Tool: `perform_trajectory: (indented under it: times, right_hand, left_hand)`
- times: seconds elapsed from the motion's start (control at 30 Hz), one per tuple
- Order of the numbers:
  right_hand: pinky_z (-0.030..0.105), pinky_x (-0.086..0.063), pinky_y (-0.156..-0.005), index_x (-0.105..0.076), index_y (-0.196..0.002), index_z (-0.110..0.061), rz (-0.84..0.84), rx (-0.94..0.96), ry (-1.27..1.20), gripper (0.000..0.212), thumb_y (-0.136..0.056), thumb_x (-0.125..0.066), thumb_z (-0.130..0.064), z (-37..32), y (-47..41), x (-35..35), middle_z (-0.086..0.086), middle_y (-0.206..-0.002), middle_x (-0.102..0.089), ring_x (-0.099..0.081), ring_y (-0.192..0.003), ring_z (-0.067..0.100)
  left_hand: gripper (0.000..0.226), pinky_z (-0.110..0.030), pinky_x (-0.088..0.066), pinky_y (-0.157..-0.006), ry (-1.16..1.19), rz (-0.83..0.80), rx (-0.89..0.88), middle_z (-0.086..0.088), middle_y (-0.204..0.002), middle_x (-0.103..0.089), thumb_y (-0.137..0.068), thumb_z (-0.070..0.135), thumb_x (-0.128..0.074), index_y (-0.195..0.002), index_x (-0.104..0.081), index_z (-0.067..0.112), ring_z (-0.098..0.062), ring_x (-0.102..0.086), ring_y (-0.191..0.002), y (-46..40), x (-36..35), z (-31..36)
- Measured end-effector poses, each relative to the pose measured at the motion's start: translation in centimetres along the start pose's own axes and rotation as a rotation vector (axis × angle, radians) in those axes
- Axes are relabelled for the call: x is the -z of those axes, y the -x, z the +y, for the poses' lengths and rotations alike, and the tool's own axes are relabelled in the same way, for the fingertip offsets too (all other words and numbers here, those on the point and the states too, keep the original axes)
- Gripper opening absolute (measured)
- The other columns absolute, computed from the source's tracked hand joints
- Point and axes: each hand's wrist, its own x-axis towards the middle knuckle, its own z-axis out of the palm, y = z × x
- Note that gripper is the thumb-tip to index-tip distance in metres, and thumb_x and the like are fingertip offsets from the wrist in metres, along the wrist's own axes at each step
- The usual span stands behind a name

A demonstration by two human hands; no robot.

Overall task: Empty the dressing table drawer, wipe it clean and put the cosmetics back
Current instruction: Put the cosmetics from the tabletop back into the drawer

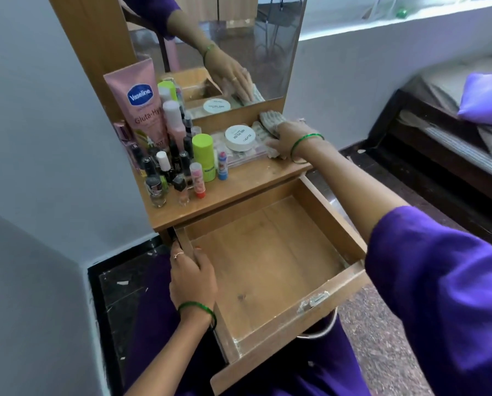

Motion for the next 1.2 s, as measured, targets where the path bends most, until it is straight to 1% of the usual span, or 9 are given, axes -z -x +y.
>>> perform_trajectory:
  times: [0.03, 0.1, 0.2, 0.3, 0.47, 0.57, 0.77, 1.0, 1.2]
  right_hand:
    - [0.037, -0.043, -0.083, -0.058, -0.109, -0.011, 0.009, 0.018, -0.020, 0.034, -0.094, -0.042, -0.037, 0.2, 0.0, -0.5, 0.017, -0.109, -0.060, -0.050, -0.092, 0.030]
    - [0.035, -0.041, -0.083, -0.059, -0.113, -0.010, 0.073, 0.054, -0.046, 0.034, -0.092, -0.041, -0.029, 1.1, 0.1, -1.1, 0.015, -0.110, -0.061, -0.050, -0.095, 0.029]
    - [0.039, -0.040, -0.097, -0.056, -0.128, -0.020, 0.196, 0.081, -0.019, 0.042, -0.088, -0.048, -0.033, 2.6, 0.8, -1.6, 0.007, -0.133, -0.052, -0.046, -0.120, 0.030]
    - [0.046, -0.035, -0.105, -0.041, -0.140, -0.033, 0.143, 0.076, -0.035, 0.055, -0.087, -0.054, -0.044, 3.5, 1.6, -2.7, 0.003, -0.149, -0.033, -0.032, -0.133, 0.033]
    - [0.040, -0.028, -0.109, -0.046, -0.138, -0.028, 0.197, 0.097, -0.206, 0.047, -0.091, -0.053, -0.033, 3.4, 1.0, -4.7, 0.007, -0.146, -0.038, -0.034, -0.127, 0.034]
    - [0.038, -0.027, -0.110, -0.049, -0.136, -0.027, 0.207, 0.084, -0.218, 0.043, -0.093, -0.053, -0.029, 3.3, 0.4, -4.8, 0.007, -0.143, -0.043, -0.036, -0.125, 0.032]
    - [0.035, -0.021, -0.111, -0.049, -0.136, -0.026, 0.220, 0.069, -0.212, 0.042, -0.094, -0.051, -0.026, 3.1, -0.1, -4.6, 0.006, -0.146, -0.040, -0.036, -0.128, 0.031]
    - [0.045, -0.024, -0.113, -0.041, -0.140, -0.030, 0.179, 0.070, -0.195, 0.047, -0.094, -0.046, -0.032, 3.3, 0.2, -5.2, 0.004, -0.147, -0.035, -0.028, -0.132, 0.039]
    - [0.050, -0.027, -0.111, -0.036, -0.142, -0.034, 0.163, 0.094, -0.153, 0.048, -0.094, -0.043, -0.040, 3.4, 0.9, -4.2, 0.005, -0.152, -0.028, -0.025, -0.135, 0.037]
  left_hand:
    - [0.046, -0.033, -0.043, -0.073, 0.001, 0.004, -0.005, -0.010, -0.126, -0.056, -0.098, 0.029, -0.039, -0.140, -0.035, 0.011, -0.030, -0.060, -0.103, -0.1, -0.1, -0.1]
    - [0.045, -0.033, -0.042, -0.072, 0.008, 0.006, 0.001, -0.009, -0.126, -0.057, -0.098, 0.029, -0.040, -0.139, -0.036, 0.012, -0.030, -0.060, -0.103, -0.2, -0.3, -0.2]
    - [0.044, -0.035, -0.046, -0.072, -0.009, 0.007, 0.014, -0.010, -0.122, -0.059, -0.097, 0.030, -0.040, -0.137, -0.038, 0.011, -0.031, -0.061, -0.101, -0.4, -0.5, -0.4]
    - [0.044, -0.037, -0.049, -0.071, 0.004, 0.012, 0.009, -0.011, -0.119, -0.060, -0.097, 0.029, -0.040, -0.137, -0.038, 0.010, -0.030, -0.062, -0.099, -0.5, -0.5, -0.6]
    - [0.045, -0.032, -0.045, -0.066, 0.024, 0.006, 0.003, -0.009, -0.118, -0.060, -0.098, 0.028, -0.041, -0.138, -0.038, 0.009, -0.028, -0.063, -0.094, -0.4, -0.5, -0.5]
    - [0.041, -0.032, -0.049, -0.059, 0.011, 0.000, 0.012, -0.010, -0.110, -0.063, -0.097, 0.032, -0.040, -0.130, -0.042, 0.008, -0.025, -0.064, -0.084, -0.6, -0.6, -0.9]
    - [0.041, -0.032, -0.048, -0.058, -0.017, 0.019, 0.014, -0.011, -0.106, -0.063, -0.096, 0.033, -0.039, -0.128, -0.043, 0.008, -0.027, -0.064, -0.085, -0.9, -0.9, -1.0]
    - [0.039, -0.032, -0.049, -0.059, -0.008, 0.019, 0.010, -0.008, -0.107, -0.063, -0.097, 0.031, -0.041, -0.129, -0.043, 0.010, -0.024, -0.064, -0.084, -0.7, -0.7, -0.5]
    - [0.035, -0.029, -0.045, -0.055, -0.028, 0.028, 0.024, -0.007, -0.101, -0.064, -0.097, 0.031, -0.041, -0.124, -0.045, 0.009, -0.024, -0.064, -0.080, -0.6, -0.6, -0.4]
